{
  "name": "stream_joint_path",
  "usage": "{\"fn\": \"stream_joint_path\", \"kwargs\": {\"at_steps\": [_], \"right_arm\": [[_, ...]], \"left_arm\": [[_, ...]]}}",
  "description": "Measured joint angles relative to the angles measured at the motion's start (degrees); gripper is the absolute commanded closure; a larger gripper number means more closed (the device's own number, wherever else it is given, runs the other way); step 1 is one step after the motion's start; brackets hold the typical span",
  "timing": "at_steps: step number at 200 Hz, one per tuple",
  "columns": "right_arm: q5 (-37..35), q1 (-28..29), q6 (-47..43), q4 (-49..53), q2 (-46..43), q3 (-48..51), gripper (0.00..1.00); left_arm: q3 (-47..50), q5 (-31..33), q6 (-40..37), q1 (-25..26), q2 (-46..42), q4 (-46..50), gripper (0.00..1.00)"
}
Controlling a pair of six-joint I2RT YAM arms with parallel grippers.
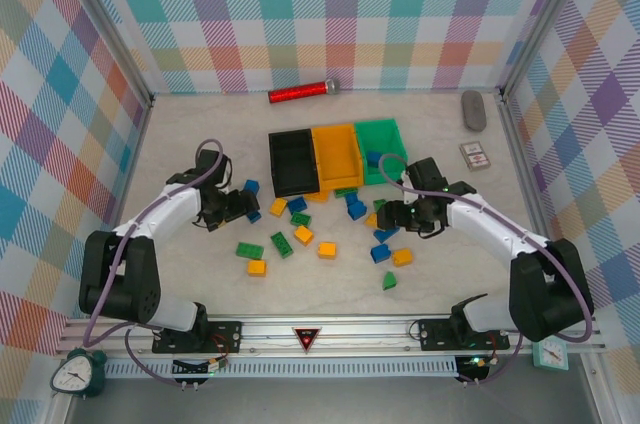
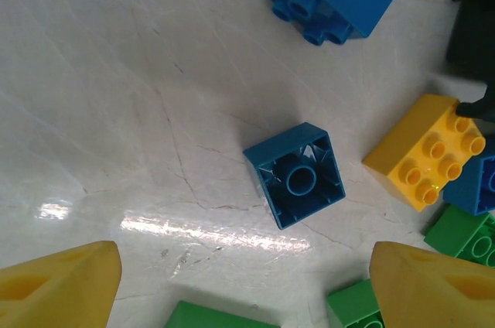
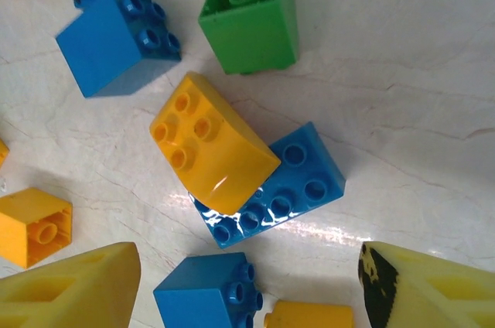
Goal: Sort the legos into containers by color
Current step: Pick up the lego from the bottom-center of the table.
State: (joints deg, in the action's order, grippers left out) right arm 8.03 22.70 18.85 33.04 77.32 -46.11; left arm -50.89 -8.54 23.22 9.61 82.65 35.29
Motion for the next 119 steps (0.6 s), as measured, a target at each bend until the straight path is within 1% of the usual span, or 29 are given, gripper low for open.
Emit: {"fn": "stream_joint_path", "kwargs": {"at_steps": [25, 81, 119], "right_arm": [[0.00, 1.79, 0.44, 0.70, 0.33, 1.70, 0.29], [-0.28, 7.13, 2.38, 2.34, 0.33, 3.39, 0.30], [-1.14, 10.08, 3.21, 2.38, 1.03, 3.37, 0.30]], "left_arm": [[0.79, 0.02, 0.20, 0.39, -0.48, -1.29, 0.16], [4.98, 0.24, 0.39, 0.44, -7.45, -1.36, 0.16], [6.10, 0.24, 0.39, 0.44, -9.55, -1.40, 0.15]]}}
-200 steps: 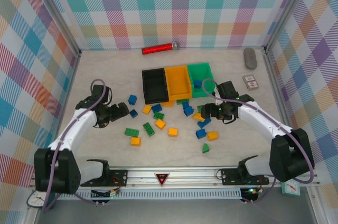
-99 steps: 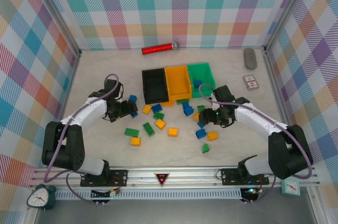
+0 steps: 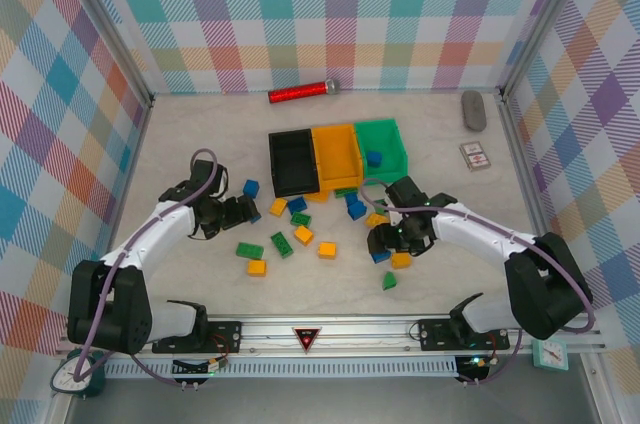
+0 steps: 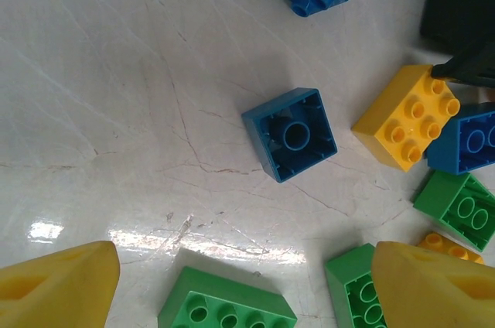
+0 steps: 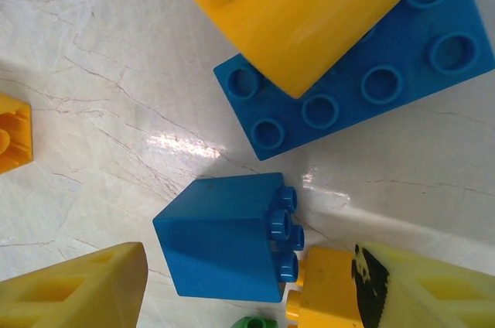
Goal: Sort the legos into containers by color
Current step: Pick up the lego from the bottom-center of the table.
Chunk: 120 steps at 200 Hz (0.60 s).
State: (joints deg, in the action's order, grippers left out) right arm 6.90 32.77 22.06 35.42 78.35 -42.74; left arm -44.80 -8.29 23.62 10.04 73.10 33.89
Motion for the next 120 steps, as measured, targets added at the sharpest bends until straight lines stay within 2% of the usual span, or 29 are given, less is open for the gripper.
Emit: {"fn": "stream_joint_path", "kwargs": {"at_steps": [50, 88, 120], "right_arm": [[-3.76, 4.96, 0.04, 1.31, 5.51, -2.45, 0.32], [-6.34, 7.06, 0.48, 1.79, 8.48, -3.52, 0.53], [-7.61, 7.52, 1.29, 2.21, 8.68, -4.76, 0.62]], "left_arm": [[2.58, -0.02, 0.00, 0.00, -1.86, 0.04, 0.15], [3.72, 0.00, 0.00, 0.00, -3.58, 0.07, 0.15], [4.15, 0.15, -0.02, 0.00, -4.70, 0.07, 0.15]]}}
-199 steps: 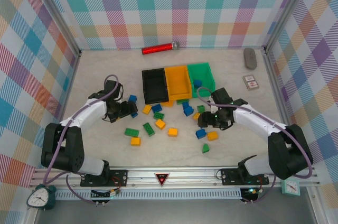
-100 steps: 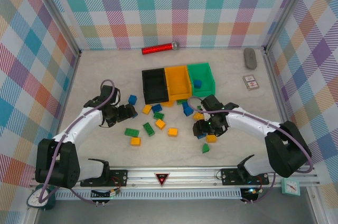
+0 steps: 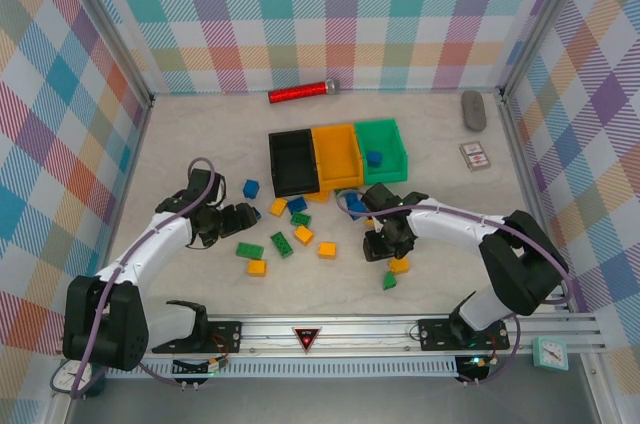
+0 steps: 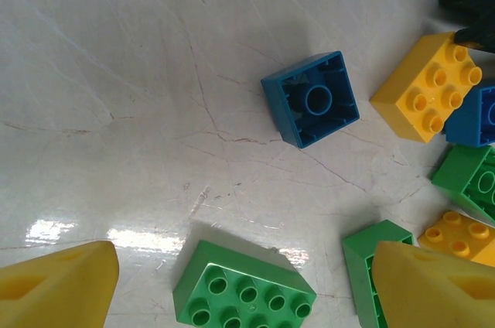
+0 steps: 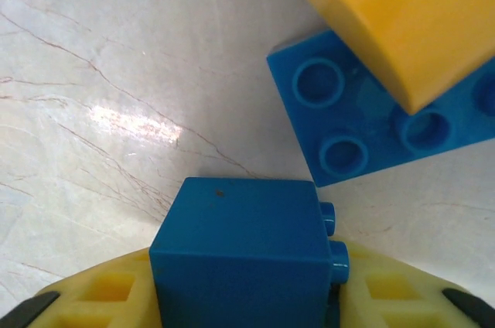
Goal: Sort the legos into containers by color
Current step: Pick up the lego from the bottom-center of the table, then place the lego in the container.
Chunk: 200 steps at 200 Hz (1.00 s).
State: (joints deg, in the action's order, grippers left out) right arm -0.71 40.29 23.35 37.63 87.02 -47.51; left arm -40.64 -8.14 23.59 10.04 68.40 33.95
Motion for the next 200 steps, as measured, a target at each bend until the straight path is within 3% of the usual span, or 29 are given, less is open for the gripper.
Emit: {"fn": "stream_joint_path", "kwargs": {"at_steps": [69, 109, 153, 200], "right_arm": [[-1.79, 0.17, 0.07, 2.21, -7.48, -2.58, 0.64], [-3.89, -1.79, -0.31, 2.47, -11.06, -9.97, 0.63], [-2.64, -10.75, -1.70, 0.42, -6.51, -19.02, 0.63], [0.33, -19.28, -2.01, -2.47, 5.68, -28.44, 0.63]], "left_arm": [[2.12, 0.24, 0.07, 0.00, -2.86, 0.37, 0.15], [3.08, -0.28, 1.09, 0.02, -3.30, 0.33, 0.15], [3.23, -1.16, 2.01, 0.07, -4.07, 0.33, 0.15], [3.76, -1.66, 3.26, 0.79, -6.16, 0.39, 0.15]]}}
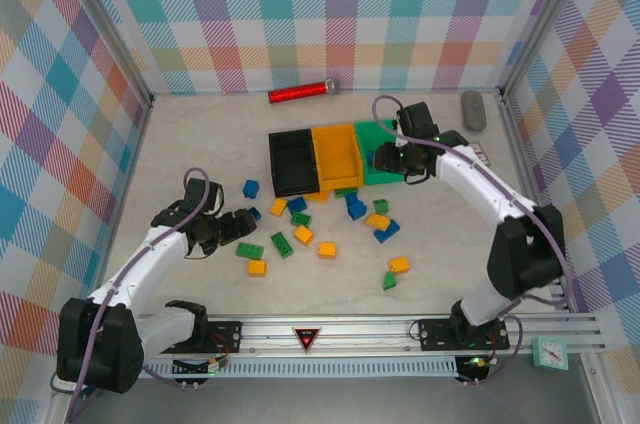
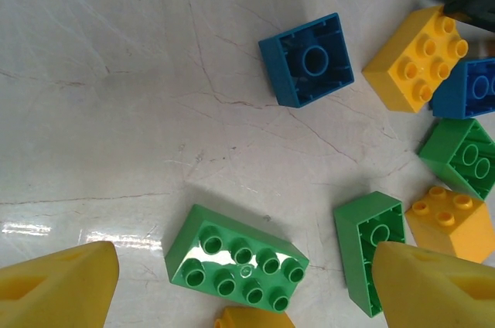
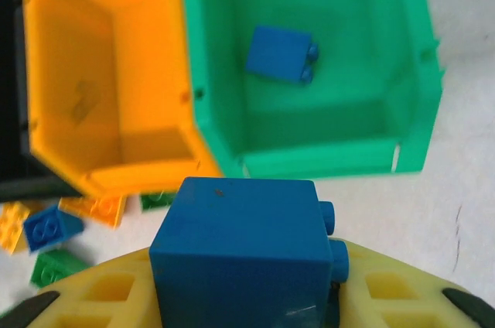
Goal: Sort the legos into containers by color
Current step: Place the lego in the container, then pick up the lego from the middle-left of the table.
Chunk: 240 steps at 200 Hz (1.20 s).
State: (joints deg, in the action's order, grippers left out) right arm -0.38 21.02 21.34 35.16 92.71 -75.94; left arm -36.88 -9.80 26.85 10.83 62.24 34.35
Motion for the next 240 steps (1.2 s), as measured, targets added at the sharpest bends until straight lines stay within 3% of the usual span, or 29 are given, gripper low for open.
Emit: {"fn": "stream_joint_path", "kwargs": {"at_steps": [28, 54, 95, 159, 240], "right_arm": [[-0.35, -1.60, -1.44, 0.00, 8.22, -6.88, 0.58], [-0.83, -2.71, -3.15, 0.50, 13.35, -11.13, 0.40], [0.35, -3.08, -4.33, 1.07, 15.02, -12.68, 0.38], [2.64, -3.08, -5.79, 0.55, 6.10, -4.24, 0.37], [5.68, -3.08, -5.07, -3.72, -7.52, 16.98, 0.37]], "left_arm": [[0.00, -0.09, 0.83, 0.42, -0.90, 0.22, 0.15], [0.00, -0.07, 1.09, 0.76, -1.97, 1.09, 0.15], [0.00, -0.02, 1.92, 1.11, -2.51, 1.64, 0.15], [0.00, 0.00, 2.08, 1.16, -1.31, 1.53, 0.16], [-0.24, 0.33, 2.10, 1.42, 2.16, 0.81, 0.18]]}}
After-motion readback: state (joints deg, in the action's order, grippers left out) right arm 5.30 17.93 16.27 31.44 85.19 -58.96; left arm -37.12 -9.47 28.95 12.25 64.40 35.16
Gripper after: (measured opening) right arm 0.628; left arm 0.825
